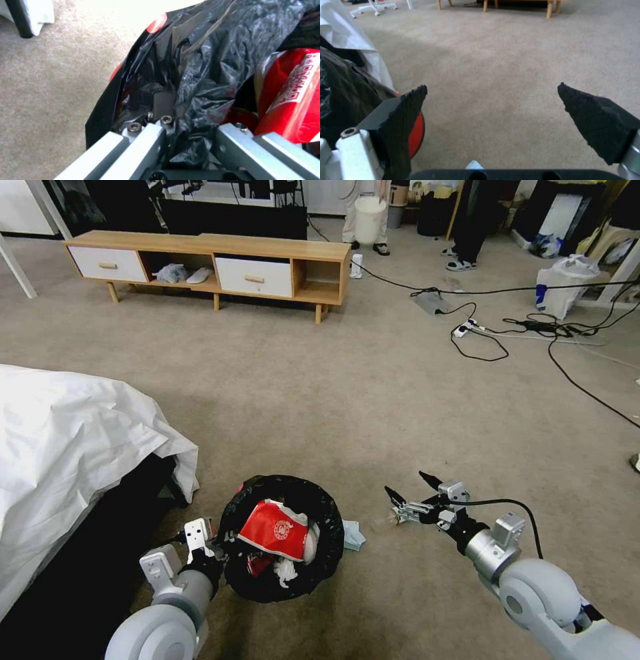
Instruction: Pick up the trash bin and place the garbage on the floor into it.
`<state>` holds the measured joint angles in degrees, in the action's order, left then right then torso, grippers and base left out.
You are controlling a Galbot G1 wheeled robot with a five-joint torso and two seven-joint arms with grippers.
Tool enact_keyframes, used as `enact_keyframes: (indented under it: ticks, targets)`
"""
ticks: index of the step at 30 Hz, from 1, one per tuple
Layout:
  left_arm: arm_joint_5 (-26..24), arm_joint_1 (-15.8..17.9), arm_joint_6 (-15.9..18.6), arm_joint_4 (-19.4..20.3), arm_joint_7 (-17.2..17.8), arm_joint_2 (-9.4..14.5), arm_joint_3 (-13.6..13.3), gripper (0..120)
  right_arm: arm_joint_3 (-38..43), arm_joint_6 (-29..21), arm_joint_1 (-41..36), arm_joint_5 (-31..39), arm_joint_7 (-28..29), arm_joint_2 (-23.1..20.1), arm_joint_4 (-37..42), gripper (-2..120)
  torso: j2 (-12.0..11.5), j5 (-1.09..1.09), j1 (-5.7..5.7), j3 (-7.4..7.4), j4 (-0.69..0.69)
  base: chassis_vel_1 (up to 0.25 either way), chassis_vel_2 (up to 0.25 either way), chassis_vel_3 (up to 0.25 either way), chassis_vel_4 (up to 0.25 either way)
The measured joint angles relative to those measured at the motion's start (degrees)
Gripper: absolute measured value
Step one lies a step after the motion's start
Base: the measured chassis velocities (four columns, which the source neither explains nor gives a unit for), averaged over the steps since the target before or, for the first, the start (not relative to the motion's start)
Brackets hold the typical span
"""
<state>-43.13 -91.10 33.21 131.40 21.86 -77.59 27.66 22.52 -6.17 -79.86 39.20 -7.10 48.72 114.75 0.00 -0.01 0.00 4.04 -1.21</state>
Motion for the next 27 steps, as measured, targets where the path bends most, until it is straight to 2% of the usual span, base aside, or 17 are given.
enact_keyframes:
  ticks: [12,15,19,27]
  targets:
    - [0.6,0.2,-0.4,-0.5,-0.3,-0.2,-0.2,0,0.3,0.2,-0.3,0.0,-0.6,0.3,-0.2,100,0.0,0.0,0.0,0.0,0.0,0.0,0.0,0.0,0.0]
    - [1.4,0.2,-0.8,-0.6,-0.5,-0.1,0.0,0,0.4,0.2,-0.4,-0.1,-0.9,0.5,-0.3,100,0.0,0.01,0.0,0.0,0.03,0.0,0.0,0.0,0.0]
    - [1.5,0.2,-1.0,-0.7,-0.6,0.0,0.0,0,0.4,0.2,-0.5,-0.2,-1.1,0.6,-0.4,100,0.0,0.01,0.0,0.0,-0.01,0.0,0.0,0.0,0.0]
    - [1.5,0.1,-1.0,-0.7,-0.6,0.0,0.1,0,0.3,0.3,-0.7,-0.2,-1.1,0.4,-0.3,100,0.0,0.0,0.0,0.0,0.0,0.0,0.0,0.0,0.0]
